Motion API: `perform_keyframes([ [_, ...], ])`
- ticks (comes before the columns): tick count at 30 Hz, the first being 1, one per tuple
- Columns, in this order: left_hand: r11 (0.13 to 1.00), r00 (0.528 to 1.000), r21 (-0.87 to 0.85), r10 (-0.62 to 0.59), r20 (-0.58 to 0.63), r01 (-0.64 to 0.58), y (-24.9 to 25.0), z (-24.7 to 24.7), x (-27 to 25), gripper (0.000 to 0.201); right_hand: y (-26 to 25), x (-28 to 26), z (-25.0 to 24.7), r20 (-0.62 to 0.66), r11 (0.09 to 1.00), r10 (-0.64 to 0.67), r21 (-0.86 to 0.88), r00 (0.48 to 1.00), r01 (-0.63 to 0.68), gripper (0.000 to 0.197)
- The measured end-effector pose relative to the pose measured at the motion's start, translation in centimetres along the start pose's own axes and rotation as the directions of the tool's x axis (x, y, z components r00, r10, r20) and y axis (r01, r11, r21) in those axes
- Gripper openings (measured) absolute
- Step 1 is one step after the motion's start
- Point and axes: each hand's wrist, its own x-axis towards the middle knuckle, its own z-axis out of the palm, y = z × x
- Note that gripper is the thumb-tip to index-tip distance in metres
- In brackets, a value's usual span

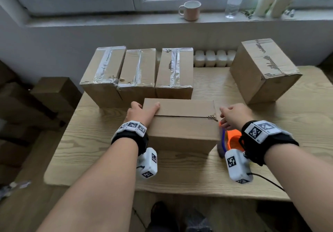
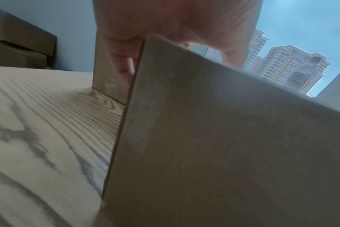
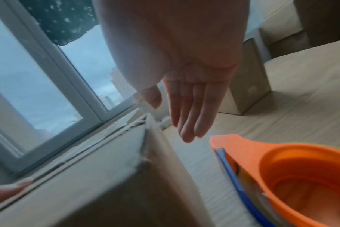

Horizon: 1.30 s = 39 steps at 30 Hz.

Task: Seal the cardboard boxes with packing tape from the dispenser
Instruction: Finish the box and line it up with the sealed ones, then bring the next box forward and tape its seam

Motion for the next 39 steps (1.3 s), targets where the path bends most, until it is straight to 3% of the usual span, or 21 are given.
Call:
perform_keyframes([
  [3, 0.997, 0.993, -0.07, 0.051, 0.103, -0.043, -0.6, 1.0, 0.5, 0.07, 2.4, 0.9, 0.0, -0.083, 0.991, 0.056, -0.116, 0.995, -0.065, 0.03],
  [7, 0.989, 0.993, -0.135, 0.074, 0.095, -0.061, -1.1, 1.7, 0.9, 0.058, 4.3, 0.1, 0.7, -0.117, 0.93, 0.095, -0.344, 0.988, -0.131, 0.036],
  [11, 0.988, 0.994, -0.136, 0.079, 0.072, -0.069, -1.2, 1.9, 0.9, 0.054, 6.0, 0.2, 1.3, -0.101, 0.945, 0.192, -0.248, 0.976, -0.212, 0.04],
  [13, 0.988, 0.995, -0.137, 0.08, 0.064, -0.07, -1.1, 2.0, 0.8, 0.051, 6.7, 0.1, 1.6, -0.062, 0.934, 0.213, -0.281, 0.975, -0.222, 0.044],
  [17, 0.985, 0.996, -0.167, 0.066, 0.062, -0.055, -1.0, 2.0, 0.5, 0.05, 7.6, -0.7, 3.0, 0.017, 0.939, 0.136, -0.32, 0.991, -0.124, 0.041],
  [20, 0.983, 0.997, -0.175, 0.059, 0.054, -0.049, -1.0, 1.9, 0.5, 0.051, 7.2, -1.4, 3.2, 0.018, 0.926, 0.165, -0.347, 0.986, -0.149, 0.034],
  [22, 0.983, 0.997, -0.175, 0.055, 0.05, -0.045, -1.1, 2.0, 0.5, 0.054, 7.0, -1.6, 3.1, 0.017, 0.931, 0.173, -0.329, 0.985, -0.158, 0.042],
  [25, 0.985, 0.997, -0.166, 0.059, 0.059, -0.048, -0.9, 2.4, 0.3, 0.058, 7.3, -1.9, 2.4, 0.046, 0.942, 0.098, -0.327, 0.994, -0.078, 0.07],
  [26, 0.986, 0.996, -0.161, 0.065, 0.066, -0.054, -0.6, 2.7, 0.0, 0.059, 7.1, -1.7, 2.1, 0.054, 0.943, 0.116, -0.319, 0.992, -0.093, 0.064],
  [29, 0.989, 0.994, -0.139, 0.065, 0.092, -0.052, 0.3, 3.2, -0.6, 0.065, 6.1, -1.3, 0.3, -0.024, 0.944, 0.224, -0.243, 0.974, -0.223, 0.015],
  [31, 0.994, 0.994, -0.11, 0.041, 0.098, -0.03, 0.6, 3.3, -0.9, 0.073, 6.4, -0.3, -1.1, -0.052, 0.927, 0.29, -0.232, 0.956, -0.294, 0.029],
  [35, 0.999, 0.998, 0.024, 0.048, -0.03, -0.048, 2.1, 2.6, -2.0, 0.082, 6.4, 0.1, -4.4, -0.101, 0.938, 0.273, -0.193, 0.957, -0.288, 0.049],
  [39, 0.946, 0.94, 0.224, 0.28, -0.197, -0.235, 5.5, 1.3, -3.6, 0.053, 4.5, -1.0, -8.6, -0.175, 0.967, 0.188, -0.139, 0.967, -0.213, 0.047],
])
